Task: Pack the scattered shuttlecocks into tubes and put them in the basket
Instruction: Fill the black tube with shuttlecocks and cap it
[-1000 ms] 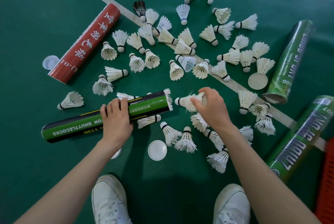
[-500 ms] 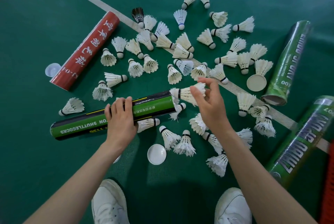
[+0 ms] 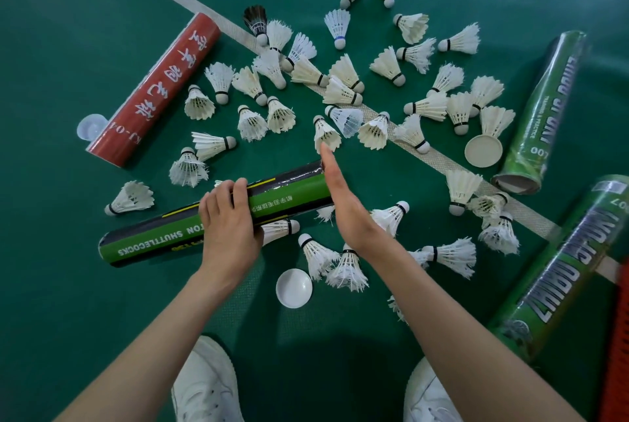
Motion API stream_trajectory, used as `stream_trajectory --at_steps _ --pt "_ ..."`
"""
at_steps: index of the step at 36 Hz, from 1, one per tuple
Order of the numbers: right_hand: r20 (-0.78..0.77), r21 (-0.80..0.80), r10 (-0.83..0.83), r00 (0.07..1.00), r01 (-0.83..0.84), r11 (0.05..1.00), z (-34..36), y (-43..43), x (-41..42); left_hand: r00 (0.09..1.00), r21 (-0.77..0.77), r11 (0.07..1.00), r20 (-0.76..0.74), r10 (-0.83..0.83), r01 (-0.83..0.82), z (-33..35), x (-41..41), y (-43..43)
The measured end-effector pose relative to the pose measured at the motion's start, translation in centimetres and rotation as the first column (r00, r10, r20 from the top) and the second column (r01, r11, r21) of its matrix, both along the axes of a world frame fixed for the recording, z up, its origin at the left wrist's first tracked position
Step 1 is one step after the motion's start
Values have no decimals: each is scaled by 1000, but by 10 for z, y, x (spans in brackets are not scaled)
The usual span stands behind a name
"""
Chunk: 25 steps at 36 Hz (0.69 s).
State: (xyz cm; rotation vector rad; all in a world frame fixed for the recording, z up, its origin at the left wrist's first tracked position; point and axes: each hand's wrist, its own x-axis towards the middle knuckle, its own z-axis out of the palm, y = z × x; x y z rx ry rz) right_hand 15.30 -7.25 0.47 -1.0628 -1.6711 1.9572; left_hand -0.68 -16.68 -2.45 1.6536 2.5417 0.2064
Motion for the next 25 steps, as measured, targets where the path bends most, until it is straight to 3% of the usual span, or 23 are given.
stream_trajectory --at_steps 3,5,7,10,14,18,19,21,23,25 --pt "3 -45 -72 997 72 996 0 6 -3 999 -40 999 -24 26 -27 -7 -9 -8" --pt "119 58 -143 983 137 989 -15 11 1 996 -90 992 -37 83 -86 -7 -17 -12" --pt "369 223 -64 927 -21 975 -36 19 6 989 -176 973 -42 142 -148 -6 -25 -16" --pt "715 280 134 686 -456 845 -67 26 7 986 -242 955 -53 161 -169 -8 -32 -21" --pt "829 319 198 524 -731 603 -82 21 -4 984 -289 941 -24 175 -174 -13 -32 -22" --pt "875 372 105 472 -796 478 -94 22 -6 985 -254 953 -2 171 -166 -17 -28 -21" --pt "863 407 75 499 -777 480 -95 23 -5 986 -246 956 3 166 -160 -19 -28 -21" --pt "772 487 18 636 -609 626 -91 26 -5 989 -239 960 -1 149 -145 -20 -28 -21" --pt "583 471 -117 804 -217 855 -74 31 -7 990 -237 962 -5 139 -136 -21 -28 -21" --pt "394 363 -308 866 161 918 -55 36 -6 990 -234 963 -1 140 -136 -21 -28 -22"
